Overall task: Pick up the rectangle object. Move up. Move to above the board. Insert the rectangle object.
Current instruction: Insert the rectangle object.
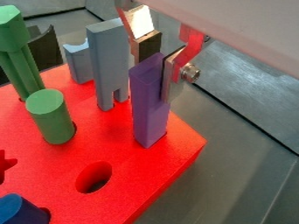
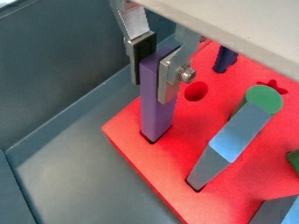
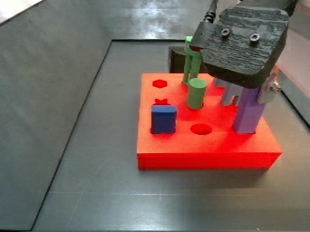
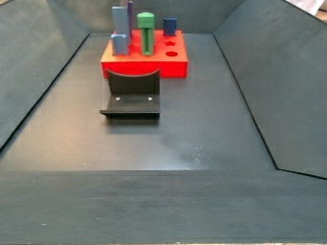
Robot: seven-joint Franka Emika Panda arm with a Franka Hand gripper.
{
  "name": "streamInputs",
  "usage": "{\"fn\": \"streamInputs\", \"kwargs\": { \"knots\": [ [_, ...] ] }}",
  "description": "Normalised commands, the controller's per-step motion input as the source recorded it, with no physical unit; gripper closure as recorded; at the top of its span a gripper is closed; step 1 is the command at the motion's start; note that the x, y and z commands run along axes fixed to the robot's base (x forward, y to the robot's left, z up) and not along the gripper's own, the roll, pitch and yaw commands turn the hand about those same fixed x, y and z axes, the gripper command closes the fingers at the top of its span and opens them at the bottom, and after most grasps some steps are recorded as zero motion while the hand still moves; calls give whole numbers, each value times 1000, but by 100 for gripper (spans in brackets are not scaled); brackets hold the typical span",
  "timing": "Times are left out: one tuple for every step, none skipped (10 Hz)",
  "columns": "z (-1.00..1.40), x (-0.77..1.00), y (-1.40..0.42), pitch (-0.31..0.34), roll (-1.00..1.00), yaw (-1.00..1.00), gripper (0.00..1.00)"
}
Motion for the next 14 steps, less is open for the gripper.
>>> {"fn": "streamInputs", "kwargs": {
  "knots": [
    [-91,83,0,0,21,0,100],
    [-240,289,-63,0,51,-117,100],
    [-229,289,-80,0,69,-166,100],
    [-194,180,-109,0,114,-131,100],
    [-203,123,-100,0,117,-57,100],
    [-474,126,-77,-4,190,0,100],
    [-823,111,0,0,269,0,100],
    [-706,51,0,0,326,0,100],
    [-577,0,0,57,340,0,100],
    [-566,-103,120,200,147,-163,100],
    [-611,-337,406,190,51,-214,100],
    [-737,-766,700,47,0,0,100],
    [-814,-994,671,0,0,0,100],
    [-909,-857,771,0,-111,0,100]
  ]
}}
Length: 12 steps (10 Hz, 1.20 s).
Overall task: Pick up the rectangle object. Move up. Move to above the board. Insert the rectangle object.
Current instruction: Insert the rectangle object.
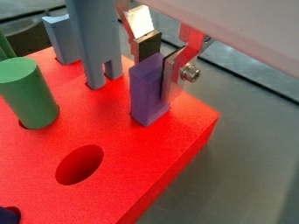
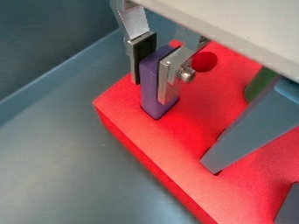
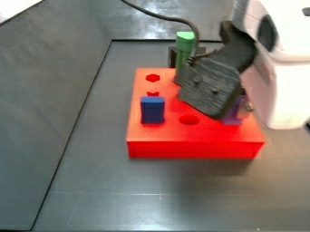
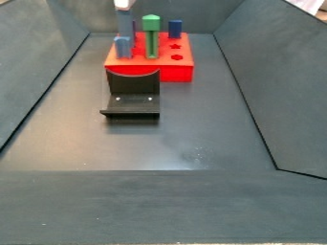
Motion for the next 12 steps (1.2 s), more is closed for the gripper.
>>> {"fn": "streamInputs", "kwargs": {
  "knots": [
    [-360,-129,163,-96,-31,0,100],
    [-86,-157,6,0,31,-89,100],
    [-160,-686,206,0,43,-194,100],
    [-137,-957,140,-26,79,-283,100],
    [0,-137,0,-11,0,-49,100],
    [-80,23,49,0,0,0,100],
    [-697,-120,0,0,-70,-277,100],
    [-671,-206,0,3,-227,-511,100],
    [-400,0,37,0,-257,-331,100],
    [-51,0,63,-41,-126,0,100],
    [0,0,0,0,4,0,100],
    [0,0,0,0,0,0,100]
  ]
}}
